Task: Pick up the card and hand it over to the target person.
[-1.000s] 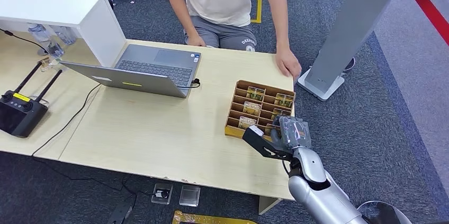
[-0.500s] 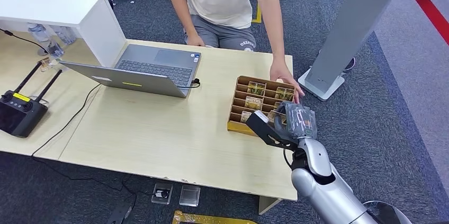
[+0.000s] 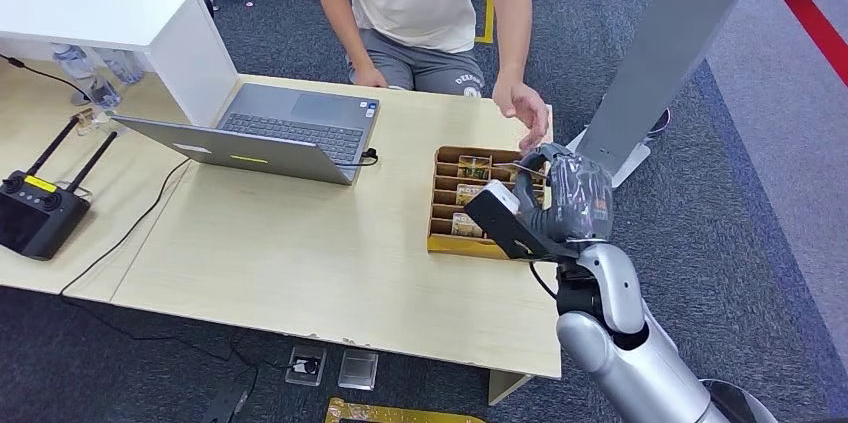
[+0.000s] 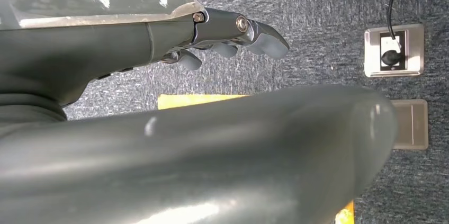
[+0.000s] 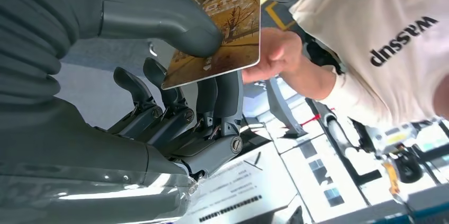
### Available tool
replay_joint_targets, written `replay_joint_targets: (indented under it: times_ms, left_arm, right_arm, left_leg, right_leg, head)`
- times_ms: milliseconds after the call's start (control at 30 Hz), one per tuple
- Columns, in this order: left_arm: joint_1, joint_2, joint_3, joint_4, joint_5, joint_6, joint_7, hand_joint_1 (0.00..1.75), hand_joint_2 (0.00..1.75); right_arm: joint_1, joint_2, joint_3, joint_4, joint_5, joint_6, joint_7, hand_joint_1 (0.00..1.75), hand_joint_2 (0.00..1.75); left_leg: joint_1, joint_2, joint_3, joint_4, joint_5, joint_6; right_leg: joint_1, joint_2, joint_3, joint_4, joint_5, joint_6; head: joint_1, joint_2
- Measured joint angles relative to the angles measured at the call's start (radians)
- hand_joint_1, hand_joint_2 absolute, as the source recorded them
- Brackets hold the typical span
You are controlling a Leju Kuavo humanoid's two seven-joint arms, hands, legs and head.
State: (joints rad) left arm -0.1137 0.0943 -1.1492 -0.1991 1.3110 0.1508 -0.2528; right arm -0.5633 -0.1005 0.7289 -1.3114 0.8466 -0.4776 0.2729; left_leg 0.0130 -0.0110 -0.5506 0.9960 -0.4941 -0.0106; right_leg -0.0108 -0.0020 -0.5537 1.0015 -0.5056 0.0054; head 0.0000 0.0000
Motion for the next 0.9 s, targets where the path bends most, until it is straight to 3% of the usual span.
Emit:
replay_joint_targets:
  times_ms: [167,367,500,600,733,900]
  left_arm:
    - [-0.001,-0.001,-0.011,0.001,-0.004,-0.003,-0.002,0.0,0.0]
    - [-0.002,0.0,-0.013,0.001,-0.004,-0.003,-0.004,0.0,0.0]
    - [-0.002,0.005,-0.021,0.002,-0.001,-0.004,-0.007,0.0,0.0]
    - [-0.002,0.007,-0.02,0.002,0.002,-0.004,-0.005,0.0,0.0]
    - [-0.003,0.01,-0.026,0.002,0.001,-0.008,-0.003,0.0,0.0]
    - [-0.001,0.011,-0.006,0.002,0.022,-0.009,-0.002,0.0,0.0]
  right_arm:
    - [-0.004,0.02,-0.033,0.113,0.023,-0.12,-0.105,1.57,1.75]
    - [-0.003,0.022,-0.039,0.13,0.032,-0.153,-0.129,1.57,1.75]
    - [0.042,0.084,-0.148,0.17,0.101,-0.221,-0.322,1.57,1.75]
    - [0.029,0.082,-0.111,0.199,0.063,-0.216,-0.327,1.57,1.75]
    - [0.025,0.072,-0.068,0.204,-0.046,-0.19,-0.344,0.05,1.75]
    - [0.063,0.077,-0.093,0.164,-0.341,-0.127,-0.446,0.0,1.75]
  left_leg:
    - [0.0,0.0,0.001,-0.001,0.0,0.0]
    - [0.0,0.0,0.001,-0.001,0.0,0.0]
    - [0.0,0.0,0.001,-0.002,0.0,0.0]
    - [0.0,0.001,0.002,-0.002,0.001,0.0]
    - [0.0,0.0,0.0,0.0,-0.001,0.0]
    - [0.0,-0.001,0.0,0.0,0.0,0.0]
  right_leg:
    - [0.0,0.0,0.001,-0.001,0.0,0.0]
    - [0.0,0.0,0.001,-0.001,0.0,0.0]
    - [0.0,0.0,0.001,-0.001,0.0,0.0]
    - [0.0,0.0,0.002,-0.002,0.0,-0.001]
    - [0.0,0.0,0.0,0.0,0.0,0.0]
    - [0.0,-0.001,0.001,0.0,0.0,0.0]
  head:
    - [0.0,0.0]
    - [0.0,0.0]
    - [0.0,0.0]
    - [0.0,0.0]
    - [0.0,0.0]
    - [0.0,0.0]
